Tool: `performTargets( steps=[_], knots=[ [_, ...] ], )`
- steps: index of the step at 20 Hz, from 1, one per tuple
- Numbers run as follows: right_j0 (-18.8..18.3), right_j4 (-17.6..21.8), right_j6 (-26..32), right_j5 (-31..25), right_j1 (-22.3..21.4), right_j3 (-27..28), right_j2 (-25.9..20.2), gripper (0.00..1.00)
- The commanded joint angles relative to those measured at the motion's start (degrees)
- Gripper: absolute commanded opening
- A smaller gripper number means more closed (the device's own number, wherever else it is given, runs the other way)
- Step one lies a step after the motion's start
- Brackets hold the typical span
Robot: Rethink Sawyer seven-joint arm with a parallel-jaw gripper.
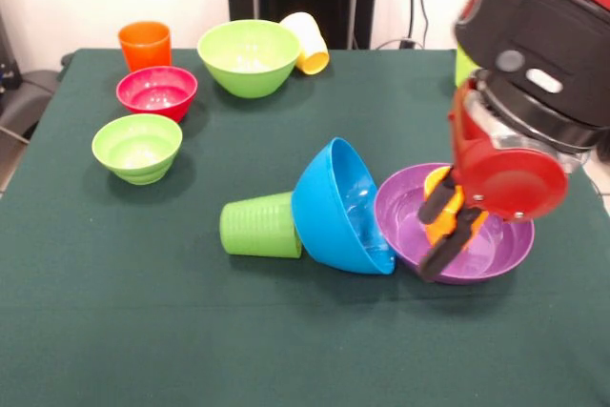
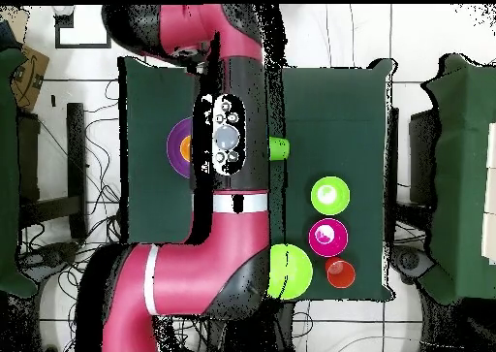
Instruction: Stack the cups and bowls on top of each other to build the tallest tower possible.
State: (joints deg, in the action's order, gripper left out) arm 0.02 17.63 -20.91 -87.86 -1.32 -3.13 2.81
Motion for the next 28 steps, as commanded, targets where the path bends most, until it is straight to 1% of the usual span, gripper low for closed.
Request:
performTargets(
  steps=[1, 3, 5, 7, 8, 9, 10, 11, 12, 14, 16, 17, 19, 20, 22, 23, 25, 26, 27, 28],
  knots=[
    [-1.85, 1.02, 4.93, -3.39, -0.6, 0.85, -12.63, 1.0],
    [-1.24, 3.93, 0.11, -6.15, -0.39, 1.41, -14.87, 1.0],
    [-0.39, 7.36, -3.45, -7.34, -0.04, 2.05, -16.65, 1.0],
    [-0.01, 11.89, -7.49, -7.89, -0.22, 1.86, -21.01, 1.0],
    [0.24, 14.61, -8.56, -8.6, -0.35, 1.88, -23.08, 1.0],
    [0.45, 18.25, -8.94, -9.04, -0.75, 1.91, -25.62, 1.0],
    [0.6, 21.83, -8.29, -9.84, -1.21, 1.99, -27.89, 1.0],
    [0.39, 25.52, -8.17, -10.19, -1.92, 1.67, -31.18, 1.0],
    [-0.07, 30.52, -7.86, -10.53, -2.87, 1.14, -35.86, 1.0],
    [-0.95, 40.11, -5.48, -11.2, -4.27, 0.43, -43.67, 1.0],
    [-1.98, 48.9, -2.31, -10.5, -5.39, -0.31, -50.64, 1.0],
    [-2.9, 53.62, -0.53, -9.54, -6.07, -0.94, -54.92, 1.0],
    [-4.27, 63.02, 4.29, -7.4, -7.25, -1.99, -62.4, 1.0],
    [-4.17, 63.6, 5.68, -5.86, -7.39, -1.99, -62.45, 1.0],
    [-5.16, 73.27, 10.61, -4.4, -8.4, -3.02, -68.76, 1.0],
    [-5.58, 76.19, 12.28, -3.94, -8.67, -3.44, -70.72, 1.0],
    [-6.5, 79.98, 13.45, -3.42, -8.91, -4.13, -73.98, 1.0],
    [-7.37, 82.92, 13.38, -3.82, -8.94, -4.7, -77.08, 1.0],
    [-7.94, 83.57, 12.76, -4.67, -8.89, -5.01, -78.3, 1.0],
    [-8.61, 84.35, 11.4, -6.72, -8.71, -5.2, -80.23, 1.0]
  ],
)
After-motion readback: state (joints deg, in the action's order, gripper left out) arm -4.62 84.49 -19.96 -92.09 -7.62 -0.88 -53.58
